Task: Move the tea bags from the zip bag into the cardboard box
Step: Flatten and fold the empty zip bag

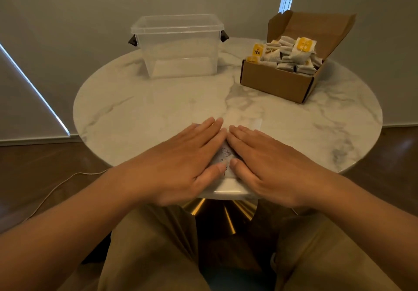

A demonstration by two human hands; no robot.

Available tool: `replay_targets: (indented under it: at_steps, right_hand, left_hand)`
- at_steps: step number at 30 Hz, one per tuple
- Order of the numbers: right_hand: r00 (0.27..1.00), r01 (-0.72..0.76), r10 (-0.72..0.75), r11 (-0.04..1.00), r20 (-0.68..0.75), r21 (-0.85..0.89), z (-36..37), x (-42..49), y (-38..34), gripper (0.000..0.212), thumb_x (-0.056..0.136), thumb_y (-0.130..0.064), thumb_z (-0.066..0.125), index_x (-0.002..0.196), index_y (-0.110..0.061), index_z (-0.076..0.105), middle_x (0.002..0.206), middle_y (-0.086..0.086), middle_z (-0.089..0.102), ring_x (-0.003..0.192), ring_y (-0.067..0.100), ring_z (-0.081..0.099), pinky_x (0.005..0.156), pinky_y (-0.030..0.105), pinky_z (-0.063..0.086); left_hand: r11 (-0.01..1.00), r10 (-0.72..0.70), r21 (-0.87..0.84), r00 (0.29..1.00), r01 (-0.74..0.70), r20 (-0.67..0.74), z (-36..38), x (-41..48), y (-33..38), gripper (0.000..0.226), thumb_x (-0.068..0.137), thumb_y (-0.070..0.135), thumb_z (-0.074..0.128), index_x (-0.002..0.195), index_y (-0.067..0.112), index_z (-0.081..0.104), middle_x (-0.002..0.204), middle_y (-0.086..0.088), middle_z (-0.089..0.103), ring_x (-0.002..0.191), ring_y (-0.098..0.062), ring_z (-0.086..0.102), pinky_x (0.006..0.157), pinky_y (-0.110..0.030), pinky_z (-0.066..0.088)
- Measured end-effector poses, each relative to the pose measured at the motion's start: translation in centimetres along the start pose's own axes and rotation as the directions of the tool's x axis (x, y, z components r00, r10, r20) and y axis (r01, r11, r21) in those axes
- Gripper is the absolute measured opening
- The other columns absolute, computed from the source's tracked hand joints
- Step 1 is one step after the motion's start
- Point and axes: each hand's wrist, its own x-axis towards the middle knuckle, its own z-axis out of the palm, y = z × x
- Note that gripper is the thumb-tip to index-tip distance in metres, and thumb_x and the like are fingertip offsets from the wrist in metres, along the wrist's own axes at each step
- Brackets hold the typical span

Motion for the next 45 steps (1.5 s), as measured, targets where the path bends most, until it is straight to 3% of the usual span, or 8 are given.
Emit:
replay_targets:
  at_steps: [12,17,22,26,29,33,37,45]
  right_hand:
    - [0.994,0.011,-0.019,0.998,0.108,0.070,-0.7,-0.6,0.8,0.071,0.095,-0.060,0.011,0.154,-0.026,-0.011,0.161,-0.010,-0.016,0.144,-0.003,-0.017,0.116,0.018,-0.009]
    - [0.997,0.056,-0.065,0.983,0.048,0.175,-1.1,-1.5,1.5,0.080,0.084,-0.073,0.042,0.147,-0.037,0.009,0.158,-0.013,0.015,0.143,0.005,0.019,0.116,0.029,0.027]
    - [0.984,0.148,-0.166,0.963,0.065,0.226,-1.7,-2.6,2.1,0.087,0.069,-0.079,0.057,0.137,-0.040,0.019,0.145,-0.019,0.028,0.124,0.001,0.039,0.099,0.026,0.042]
    - [0.970,0.199,-0.226,0.952,0.093,0.232,-1.3,-3.0,3.1,0.082,0.078,-0.065,0.064,0.144,-0.043,0.020,0.158,-0.024,0.005,0.141,-0.012,0.007,0.114,0.019,0.025]
    - [0.971,0.213,-0.236,0.917,0.029,0.338,-1.7,-2.8,3.4,0.055,0.092,-0.039,0.057,0.143,-0.042,0.036,0.157,-0.023,0.020,0.140,-0.012,0.016,0.114,0.025,0.028]
    - [0.976,0.199,-0.133,0.868,-0.173,0.455,-2.0,-1.9,2.9,0.023,0.098,-0.032,0.048,0.115,-0.038,0.061,0.111,-0.015,0.066,0.103,0.011,0.062,0.084,0.041,0.050]
    - [0.918,0.178,0.075,0.801,-0.390,0.572,-2.3,-0.2,2.7,0.005,0.085,-0.029,0.067,0.084,-0.024,0.068,0.074,-0.009,0.067,0.066,0.009,0.061,0.057,0.024,0.047]
    - [0.890,0.136,0.238,0.674,-0.388,0.726,-3.6,3.9,1.9,0.019,0.077,-0.035,0.071,0.083,-0.017,0.075,0.074,0.000,0.074,0.067,0.013,0.069,0.061,0.026,0.055]
  left_hand:
    - [0.998,-0.006,-0.055,0.999,0.009,0.050,0.7,0.2,-0.7,0.074,0.095,0.066,0.004,0.154,0.028,-0.020,0.161,0.012,-0.026,0.142,0.006,-0.028,0.115,-0.015,-0.016]
    - [0.978,0.094,-0.182,0.993,-0.105,-0.068,0.6,-1.6,-1.8,0.079,0.089,0.077,0.025,0.156,0.038,0.009,0.159,0.020,0.003,0.129,0.001,0.038,0.100,-0.016,0.042]
    - [0.964,0.184,-0.159,0.967,-0.213,-0.175,1.4,-2.9,-2.5,0.077,0.087,0.075,0.046,0.151,0.038,0.028,0.152,0.020,0.028,0.132,-0.004,0.041,0.098,-0.027,0.049]
    - [0.958,0.198,-0.149,0.940,-0.246,-0.279,1.8,-3.2,-2.6,0.061,0.093,0.061,0.049,0.147,0.034,0.044,0.149,0.012,0.045,0.138,-0.006,0.042,0.099,-0.036,0.051]
    - [0.947,0.178,-0.200,0.931,-0.250,-0.320,1.3,-3.3,-2.4,0.049,0.097,0.052,0.047,0.142,0.034,0.051,0.140,0.011,0.056,0.126,-0.006,0.054,0.094,-0.035,0.053]
    - [0.918,0.041,-0.344,0.909,-0.198,-0.414,0.5,-3.0,-2.1,0.034,0.096,0.050,0.046,0.125,0.035,0.055,0.103,0.014,0.069,0.080,-0.011,0.067,0.064,-0.037,0.054]
    - [0.866,-0.061,-0.477,0.914,-0.152,-0.401,-0.2,-2.6,-2.6,0.025,0.086,0.048,0.060,0.103,0.031,0.061,0.089,0.014,0.068,0.077,-0.013,0.066,0.065,-0.039,0.054]
    - [0.716,-0.346,-0.697,0.841,-0.050,-0.415,-1.6,-2.1,-4.9,0.010,0.084,0.024,0.077,0.094,0.026,0.076,0.084,0.011,0.073,0.080,-0.009,0.068,0.075,-0.035,0.057]
